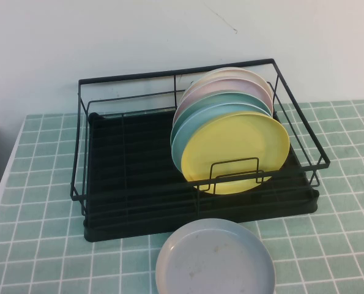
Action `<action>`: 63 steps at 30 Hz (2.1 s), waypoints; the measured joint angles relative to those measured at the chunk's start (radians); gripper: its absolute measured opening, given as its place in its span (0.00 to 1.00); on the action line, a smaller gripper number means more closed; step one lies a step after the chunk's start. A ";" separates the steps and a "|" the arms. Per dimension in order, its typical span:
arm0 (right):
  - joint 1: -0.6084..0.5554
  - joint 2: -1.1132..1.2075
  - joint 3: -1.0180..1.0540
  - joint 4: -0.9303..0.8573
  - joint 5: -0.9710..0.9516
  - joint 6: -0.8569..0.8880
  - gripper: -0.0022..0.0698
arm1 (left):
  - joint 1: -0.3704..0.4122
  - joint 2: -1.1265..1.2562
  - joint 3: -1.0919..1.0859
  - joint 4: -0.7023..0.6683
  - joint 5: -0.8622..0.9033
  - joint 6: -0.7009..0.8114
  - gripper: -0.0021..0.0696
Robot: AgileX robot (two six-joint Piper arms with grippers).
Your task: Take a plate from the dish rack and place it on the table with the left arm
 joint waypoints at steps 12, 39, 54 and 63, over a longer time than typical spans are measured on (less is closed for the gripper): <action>0.000 0.000 0.000 0.000 0.000 0.000 0.03 | 0.000 0.000 0.000 0.000 0.000 0.000 0.02; 0.000 0.000 0.000 0.000 0.000 0.000 0.03 | 0.000 0.000 0.000 0.000 0.000 0.006 0.02; 0.000 0.000 0.000 0.000 0.000 0.000 0.03 | 0.000 0.000 0.008 0.000 -0.557 0.008 0.02; 0.000 0.000 0.000 0.000 0.000 0.000 0.03 | 0.000 0.000 0.008 0.010 -0.951 0.008 0.02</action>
